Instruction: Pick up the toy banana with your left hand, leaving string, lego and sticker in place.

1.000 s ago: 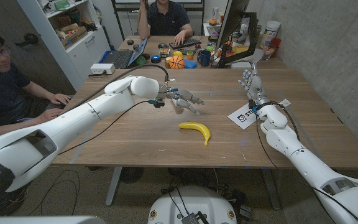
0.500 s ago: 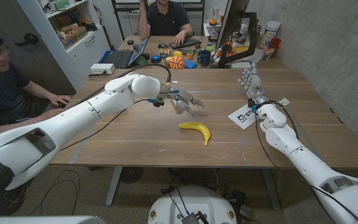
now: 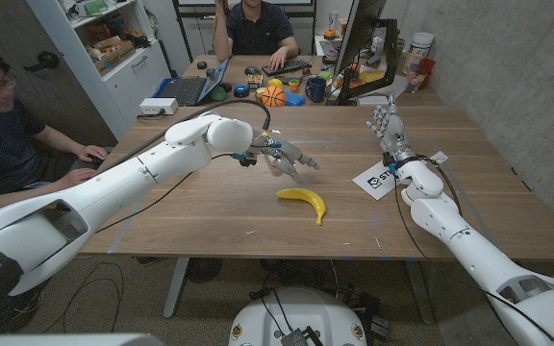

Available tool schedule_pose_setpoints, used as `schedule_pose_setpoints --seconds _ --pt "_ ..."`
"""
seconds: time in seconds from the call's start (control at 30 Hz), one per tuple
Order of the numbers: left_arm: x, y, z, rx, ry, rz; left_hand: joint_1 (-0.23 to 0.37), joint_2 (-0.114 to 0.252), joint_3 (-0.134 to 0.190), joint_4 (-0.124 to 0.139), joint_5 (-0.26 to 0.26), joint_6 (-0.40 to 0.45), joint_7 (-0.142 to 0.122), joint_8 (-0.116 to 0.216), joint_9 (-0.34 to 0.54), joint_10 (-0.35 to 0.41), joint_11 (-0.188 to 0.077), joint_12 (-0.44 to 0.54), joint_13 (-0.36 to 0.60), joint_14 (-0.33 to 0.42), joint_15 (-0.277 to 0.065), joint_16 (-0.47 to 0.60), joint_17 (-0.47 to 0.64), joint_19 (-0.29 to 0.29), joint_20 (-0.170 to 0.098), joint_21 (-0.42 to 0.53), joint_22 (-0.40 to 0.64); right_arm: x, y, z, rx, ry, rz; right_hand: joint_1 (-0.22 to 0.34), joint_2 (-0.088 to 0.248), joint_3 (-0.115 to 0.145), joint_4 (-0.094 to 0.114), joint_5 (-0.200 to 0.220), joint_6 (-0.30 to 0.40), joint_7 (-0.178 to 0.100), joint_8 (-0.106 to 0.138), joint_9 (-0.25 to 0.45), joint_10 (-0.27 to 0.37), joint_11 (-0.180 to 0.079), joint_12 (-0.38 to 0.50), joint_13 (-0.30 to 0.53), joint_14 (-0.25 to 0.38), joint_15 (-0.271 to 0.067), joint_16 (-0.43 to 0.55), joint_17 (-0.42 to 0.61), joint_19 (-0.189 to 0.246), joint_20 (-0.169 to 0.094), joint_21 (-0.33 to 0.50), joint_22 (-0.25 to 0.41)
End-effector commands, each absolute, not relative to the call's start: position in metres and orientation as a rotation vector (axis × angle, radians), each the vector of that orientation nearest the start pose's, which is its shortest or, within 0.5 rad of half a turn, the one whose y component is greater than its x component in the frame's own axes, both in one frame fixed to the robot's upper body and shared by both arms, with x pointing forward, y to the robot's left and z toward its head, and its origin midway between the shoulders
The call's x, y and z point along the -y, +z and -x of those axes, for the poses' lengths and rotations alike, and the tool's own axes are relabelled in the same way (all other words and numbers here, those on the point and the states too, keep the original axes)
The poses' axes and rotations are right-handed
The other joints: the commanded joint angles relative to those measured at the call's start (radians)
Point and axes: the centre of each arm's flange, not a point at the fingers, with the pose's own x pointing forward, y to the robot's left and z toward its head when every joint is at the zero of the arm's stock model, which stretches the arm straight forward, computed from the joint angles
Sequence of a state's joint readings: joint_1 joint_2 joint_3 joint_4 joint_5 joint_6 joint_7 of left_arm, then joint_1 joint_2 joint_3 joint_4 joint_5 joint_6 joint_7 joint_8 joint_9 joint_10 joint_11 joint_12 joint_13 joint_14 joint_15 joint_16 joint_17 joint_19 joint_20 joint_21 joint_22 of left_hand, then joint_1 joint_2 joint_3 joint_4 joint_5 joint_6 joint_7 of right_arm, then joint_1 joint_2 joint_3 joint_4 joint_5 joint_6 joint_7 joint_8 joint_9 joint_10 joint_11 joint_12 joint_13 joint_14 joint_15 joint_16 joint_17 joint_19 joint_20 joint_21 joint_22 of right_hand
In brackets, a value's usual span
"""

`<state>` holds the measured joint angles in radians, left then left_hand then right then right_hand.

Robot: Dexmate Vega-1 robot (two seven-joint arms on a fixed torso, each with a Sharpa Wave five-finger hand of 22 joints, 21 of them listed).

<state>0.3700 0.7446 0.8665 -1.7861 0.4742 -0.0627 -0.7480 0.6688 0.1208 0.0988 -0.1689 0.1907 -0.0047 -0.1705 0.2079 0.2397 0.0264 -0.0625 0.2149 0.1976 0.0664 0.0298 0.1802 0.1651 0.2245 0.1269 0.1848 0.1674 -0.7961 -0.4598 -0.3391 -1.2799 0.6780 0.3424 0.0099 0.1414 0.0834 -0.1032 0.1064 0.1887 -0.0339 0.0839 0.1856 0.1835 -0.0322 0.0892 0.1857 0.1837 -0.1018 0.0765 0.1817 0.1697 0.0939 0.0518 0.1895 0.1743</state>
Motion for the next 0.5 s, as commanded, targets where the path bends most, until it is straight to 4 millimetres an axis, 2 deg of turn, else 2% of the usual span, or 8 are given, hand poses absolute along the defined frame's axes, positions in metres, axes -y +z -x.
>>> schedule_pose_setpoints --seconds 0.03,0.5 --pt "-0.092 0.045 -0.576 0.519 -0.743 -1.855 0.015 0.001 0.007 -0.002 0.002 0.005 -0.006 0.009 0.002 0.003 -0.010 0.005 0.004 0.004 -0.008 0.001 0.005 0.007 -0.007 0.002 0.004 0.285 0.006 -0.641 0.700 0.189 -0.126 0.015 0.000 -0.001 0.004 0.005 0.004 0.002 0.006 0.005 0.002 0.001 0.007 0.004 -0.002 -0.001 0.008 0.003 0.009 0.000 0.008 0.006" --pt "-0.091 0.032 -0.580 0.504 -0.749 -1.891 0.027 -0.004 0.012 0.001 0.002 0.020 -0.016 0.015 0.003 0.010 -0.014 0.009 0.004 0.007 -0.010 0.001 0.005 0.009 -0.005 0.002 0.004 0.281 0.000 -0.625 0.728 0.197 -0.125 0.015 0.001 -0.002 0.004 0.005 0.006 0.002 0.007 0.005 0.002 0.001 0.007 0.004 -0.002 0.001 0.008 0.003 0.010 0.001 0.008 0.006"
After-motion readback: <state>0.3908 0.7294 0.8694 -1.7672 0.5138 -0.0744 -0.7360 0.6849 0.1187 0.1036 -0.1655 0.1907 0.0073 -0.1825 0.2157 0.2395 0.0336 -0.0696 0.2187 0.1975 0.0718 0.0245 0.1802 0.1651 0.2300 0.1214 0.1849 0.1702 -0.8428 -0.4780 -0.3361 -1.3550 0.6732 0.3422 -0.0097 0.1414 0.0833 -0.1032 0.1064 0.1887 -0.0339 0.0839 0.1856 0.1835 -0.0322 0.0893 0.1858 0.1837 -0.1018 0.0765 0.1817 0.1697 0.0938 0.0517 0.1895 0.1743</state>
